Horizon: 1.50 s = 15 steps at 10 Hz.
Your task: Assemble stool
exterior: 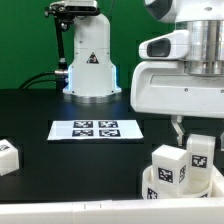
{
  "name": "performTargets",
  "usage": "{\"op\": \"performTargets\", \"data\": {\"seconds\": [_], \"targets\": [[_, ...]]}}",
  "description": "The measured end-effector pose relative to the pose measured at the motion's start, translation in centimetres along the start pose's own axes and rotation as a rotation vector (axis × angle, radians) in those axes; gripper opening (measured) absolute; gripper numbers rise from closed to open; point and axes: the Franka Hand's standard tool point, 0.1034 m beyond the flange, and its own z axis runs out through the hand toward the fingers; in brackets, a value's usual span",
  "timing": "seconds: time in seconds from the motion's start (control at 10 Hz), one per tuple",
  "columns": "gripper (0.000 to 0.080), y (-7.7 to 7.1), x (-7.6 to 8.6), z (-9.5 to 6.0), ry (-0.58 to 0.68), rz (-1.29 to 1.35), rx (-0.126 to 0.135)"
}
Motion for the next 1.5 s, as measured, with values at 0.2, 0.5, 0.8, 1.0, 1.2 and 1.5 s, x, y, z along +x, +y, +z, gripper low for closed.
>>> {"op": "performTargets", "data": {"seconds": [0.2,0.5,0.8,1.0,1.2,1.5], "targets": [[0.0334,0.1,0.2,0.0,-0.004,0.182,0.018],[0.0334,0.1,0.3,0.0,-0.02,0.43,0.028],[0.0334,-0.4,0.1,-0.1,-0.057,1.084,0.082],[0.0334,-0.3,0.1,0.0,-0.063,1.216,0.099],[0.0405,-0.4,0.0,0.0,-0.064,1.169,0.101],[0.0635,-0.5,0.2,-1.2,-0.058,0.782,0.115]]}}
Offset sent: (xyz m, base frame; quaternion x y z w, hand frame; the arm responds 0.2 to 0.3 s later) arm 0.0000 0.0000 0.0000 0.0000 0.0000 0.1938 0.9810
